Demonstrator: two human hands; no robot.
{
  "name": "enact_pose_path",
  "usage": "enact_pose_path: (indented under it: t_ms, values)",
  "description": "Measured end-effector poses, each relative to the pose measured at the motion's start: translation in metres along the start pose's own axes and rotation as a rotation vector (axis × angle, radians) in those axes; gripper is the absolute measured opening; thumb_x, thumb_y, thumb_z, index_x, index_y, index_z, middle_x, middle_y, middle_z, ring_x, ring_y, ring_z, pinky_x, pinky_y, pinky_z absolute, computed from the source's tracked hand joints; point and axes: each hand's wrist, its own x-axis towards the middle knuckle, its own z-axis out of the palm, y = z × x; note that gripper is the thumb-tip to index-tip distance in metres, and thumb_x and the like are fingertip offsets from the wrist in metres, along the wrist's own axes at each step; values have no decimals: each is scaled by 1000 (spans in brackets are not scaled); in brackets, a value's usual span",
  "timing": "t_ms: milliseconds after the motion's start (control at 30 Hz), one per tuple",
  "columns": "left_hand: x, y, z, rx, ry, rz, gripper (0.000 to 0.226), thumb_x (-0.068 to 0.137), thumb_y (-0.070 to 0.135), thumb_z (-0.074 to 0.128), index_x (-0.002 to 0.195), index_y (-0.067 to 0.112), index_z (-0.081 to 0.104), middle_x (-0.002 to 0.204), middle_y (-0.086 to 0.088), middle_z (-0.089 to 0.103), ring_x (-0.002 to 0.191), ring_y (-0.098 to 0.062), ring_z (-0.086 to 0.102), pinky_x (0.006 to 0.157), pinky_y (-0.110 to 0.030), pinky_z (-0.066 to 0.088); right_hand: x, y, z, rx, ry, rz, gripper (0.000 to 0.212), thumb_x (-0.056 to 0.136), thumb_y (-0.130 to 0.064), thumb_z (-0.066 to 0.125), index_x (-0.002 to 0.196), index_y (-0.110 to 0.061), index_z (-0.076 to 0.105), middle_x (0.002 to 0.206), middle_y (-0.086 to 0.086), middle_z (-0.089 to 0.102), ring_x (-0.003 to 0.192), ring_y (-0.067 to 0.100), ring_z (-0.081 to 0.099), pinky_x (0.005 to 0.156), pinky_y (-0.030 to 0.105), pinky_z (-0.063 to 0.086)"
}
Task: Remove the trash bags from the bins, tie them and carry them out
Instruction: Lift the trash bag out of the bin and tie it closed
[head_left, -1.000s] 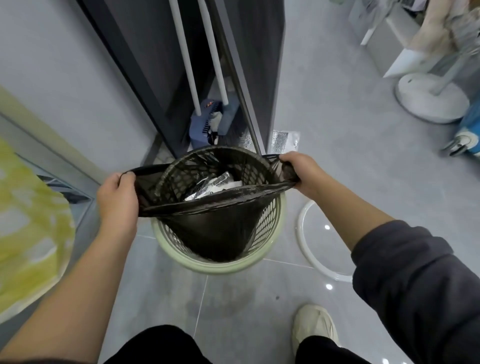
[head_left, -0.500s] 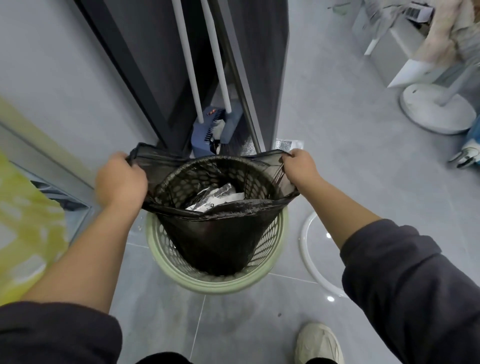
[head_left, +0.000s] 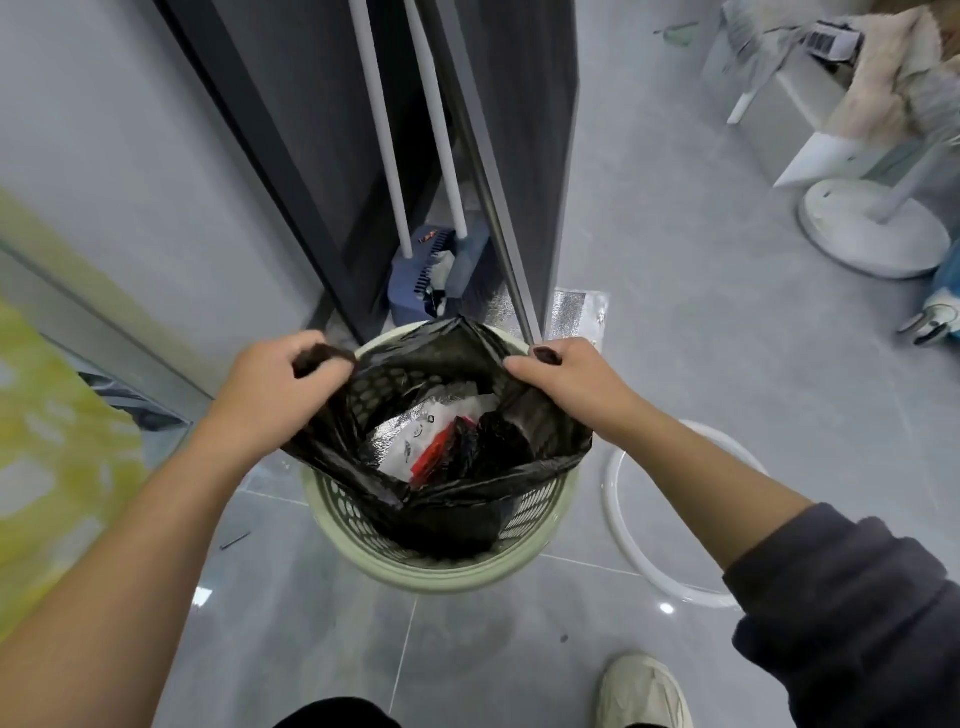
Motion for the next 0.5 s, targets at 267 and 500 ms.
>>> enact_pose_path:
  t_ms: [267,500]
  values:
    - [8,35,-5,47,-466,160,38,76,3,63,75,41,59,74,12,63,66,-6,55,68,-29,46,-2,-14,36,76,-328,-106,70,81,7,37,133,-38,51,144,-16,42,131,-2,37,108,15,26]
    - [49,64,11,42,-663,238,21,80,8,73,80,29,73,84,13,73,84,1,67,78,-11,50,8,-9,63,405,-531,184,57,80,5,39,119,-30,63,114,6,66,100,23,63,86,33,49]
